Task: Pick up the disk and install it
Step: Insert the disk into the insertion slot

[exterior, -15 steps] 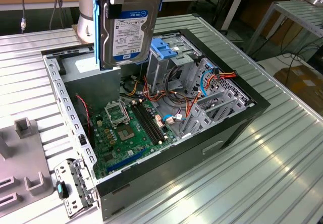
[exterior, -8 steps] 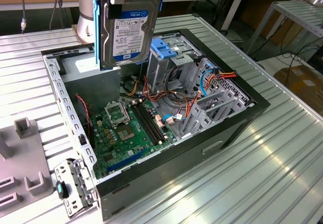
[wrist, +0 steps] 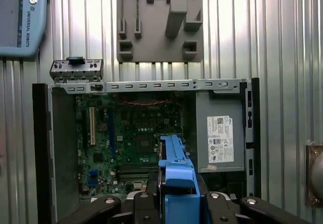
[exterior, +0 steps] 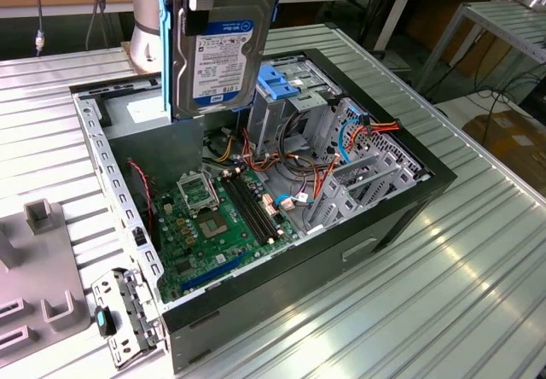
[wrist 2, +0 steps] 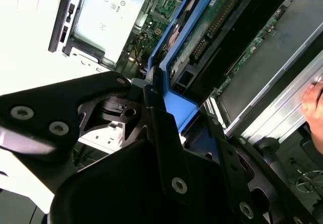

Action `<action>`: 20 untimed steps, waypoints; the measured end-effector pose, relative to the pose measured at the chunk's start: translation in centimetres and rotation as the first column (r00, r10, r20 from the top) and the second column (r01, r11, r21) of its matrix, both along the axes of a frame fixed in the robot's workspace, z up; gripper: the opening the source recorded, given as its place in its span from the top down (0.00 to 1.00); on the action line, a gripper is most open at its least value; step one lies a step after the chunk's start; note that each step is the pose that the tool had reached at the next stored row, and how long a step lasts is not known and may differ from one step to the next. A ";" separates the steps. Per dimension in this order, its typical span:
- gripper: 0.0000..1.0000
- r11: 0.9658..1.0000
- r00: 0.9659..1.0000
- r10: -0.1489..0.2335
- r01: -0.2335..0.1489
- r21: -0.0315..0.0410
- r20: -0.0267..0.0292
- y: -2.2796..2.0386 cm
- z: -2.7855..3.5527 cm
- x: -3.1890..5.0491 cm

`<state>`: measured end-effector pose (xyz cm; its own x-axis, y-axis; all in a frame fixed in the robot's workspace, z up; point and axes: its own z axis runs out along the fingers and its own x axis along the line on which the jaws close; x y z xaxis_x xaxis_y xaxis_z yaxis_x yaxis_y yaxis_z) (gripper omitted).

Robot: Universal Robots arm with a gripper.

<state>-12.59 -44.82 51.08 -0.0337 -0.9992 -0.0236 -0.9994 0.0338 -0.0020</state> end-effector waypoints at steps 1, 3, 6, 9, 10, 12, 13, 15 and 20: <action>0.63 1.000 1.000 0.000 0.000 0.000 0.000 -0.14 0.00 0.00; 0.63 1.000 1.000 0.000 0.000 0.000 0.000 -0.31 0.00 0.00; 0.63 1.000 1.000 0.000 0.000 0.000 0.000 -0.49 0.00 0.00; 0.63 1.000 1.000 0.000 0.000 0.000 0.000 -0.68 0.01 0.00; 0.63 1.000 1.000 0.000 0.000 0.000 0.000 -0.71 0.00 0.00; 0.63 1.000 1.000 0.000 0.000 0.000 0.000 -0.79 0.00 0.00; 0.63 1.000 1.000 0.000 0.000 0.000 0.000 -0.81 0.00 0.00; 0.63 1.000 1.000 0.000 0.000 0.000 0.000 -0.86 0.00 0.00; 0.63 1.000 1.000 0.000 0.000 0.000 0.000 -1.01 0.00 0.00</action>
<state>-12.59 -45.83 51.08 -0.0337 -0.9992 -0.0236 -0.9994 0.0337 -0.0020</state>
